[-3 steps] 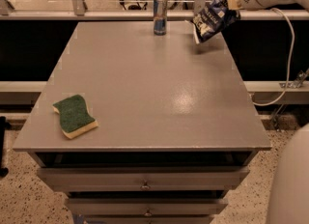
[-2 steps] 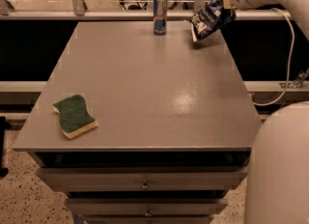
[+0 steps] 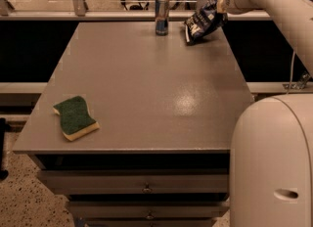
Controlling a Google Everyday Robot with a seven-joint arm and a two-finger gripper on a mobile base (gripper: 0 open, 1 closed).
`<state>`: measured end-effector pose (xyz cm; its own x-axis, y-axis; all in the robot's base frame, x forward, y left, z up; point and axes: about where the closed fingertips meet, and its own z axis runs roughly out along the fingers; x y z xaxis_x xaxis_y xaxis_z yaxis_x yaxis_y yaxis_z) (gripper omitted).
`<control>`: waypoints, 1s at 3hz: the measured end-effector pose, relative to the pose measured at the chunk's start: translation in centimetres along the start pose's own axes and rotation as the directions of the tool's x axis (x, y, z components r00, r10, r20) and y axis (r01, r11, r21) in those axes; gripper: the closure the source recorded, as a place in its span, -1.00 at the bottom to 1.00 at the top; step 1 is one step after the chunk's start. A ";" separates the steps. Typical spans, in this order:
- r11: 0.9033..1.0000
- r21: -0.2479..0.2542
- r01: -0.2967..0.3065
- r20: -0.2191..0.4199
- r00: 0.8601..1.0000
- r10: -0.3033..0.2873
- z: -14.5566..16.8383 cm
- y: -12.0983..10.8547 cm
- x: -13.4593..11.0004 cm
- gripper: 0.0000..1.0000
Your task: Move blue chip bag near redbull can
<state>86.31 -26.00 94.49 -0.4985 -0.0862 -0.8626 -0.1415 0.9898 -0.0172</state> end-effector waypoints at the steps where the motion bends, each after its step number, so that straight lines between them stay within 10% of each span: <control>1: 0.999 -0.042 0.000 -0.011 1.000 -0.001 0.9 2.1 0.3 1.00; 3: 0.986 -0.164 0.026 -0.042 0.999 -0.034 2.0 7.6 1.4 0.70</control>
Offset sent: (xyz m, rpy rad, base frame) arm -0.0066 0.0879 -0.0174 0.0553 0.0397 0.1875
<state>86.27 -18.40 92.11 -0.5289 -0.1242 -0.8395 -0.2926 0.9553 0.0430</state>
